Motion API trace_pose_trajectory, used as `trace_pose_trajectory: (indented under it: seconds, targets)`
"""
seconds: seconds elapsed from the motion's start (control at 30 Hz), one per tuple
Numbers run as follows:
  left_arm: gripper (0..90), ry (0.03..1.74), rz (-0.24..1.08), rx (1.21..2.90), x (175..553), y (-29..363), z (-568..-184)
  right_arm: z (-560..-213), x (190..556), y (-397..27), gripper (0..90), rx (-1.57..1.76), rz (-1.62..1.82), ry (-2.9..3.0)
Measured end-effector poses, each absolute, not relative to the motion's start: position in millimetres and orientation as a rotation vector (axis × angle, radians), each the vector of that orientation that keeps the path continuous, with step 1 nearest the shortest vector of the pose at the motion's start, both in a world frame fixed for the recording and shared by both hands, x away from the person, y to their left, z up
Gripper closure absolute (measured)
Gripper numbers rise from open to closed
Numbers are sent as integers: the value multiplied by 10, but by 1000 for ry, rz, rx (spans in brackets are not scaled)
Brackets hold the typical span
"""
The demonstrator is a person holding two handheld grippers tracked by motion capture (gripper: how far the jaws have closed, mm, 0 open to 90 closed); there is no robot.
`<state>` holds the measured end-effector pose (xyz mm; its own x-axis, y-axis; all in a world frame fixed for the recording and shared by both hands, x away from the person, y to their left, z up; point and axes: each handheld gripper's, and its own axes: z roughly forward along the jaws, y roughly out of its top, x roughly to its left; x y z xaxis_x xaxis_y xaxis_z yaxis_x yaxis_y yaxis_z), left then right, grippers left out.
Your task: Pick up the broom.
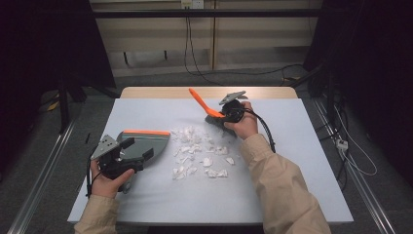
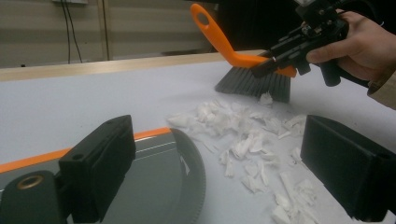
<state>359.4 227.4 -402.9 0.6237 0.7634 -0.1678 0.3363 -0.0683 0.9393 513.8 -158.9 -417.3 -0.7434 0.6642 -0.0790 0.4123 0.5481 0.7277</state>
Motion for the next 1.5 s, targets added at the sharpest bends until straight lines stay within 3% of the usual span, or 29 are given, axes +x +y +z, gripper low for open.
trace_pose_trajectory:
  seconds: [0.53,0.8,1.5]
  targets:
    - [86,930,454,1657,3588,2335,-4014,-4051,4604,-1493,715,640,1079,2579]
    - [86,931,449,1658,3589,2332,-4020,-3944,4830,-1533,715,717,1169,2453]
    - [86,965,452,1657,3577,2385,-4065,-4172,5278,-1158,715,698,1233,2419]
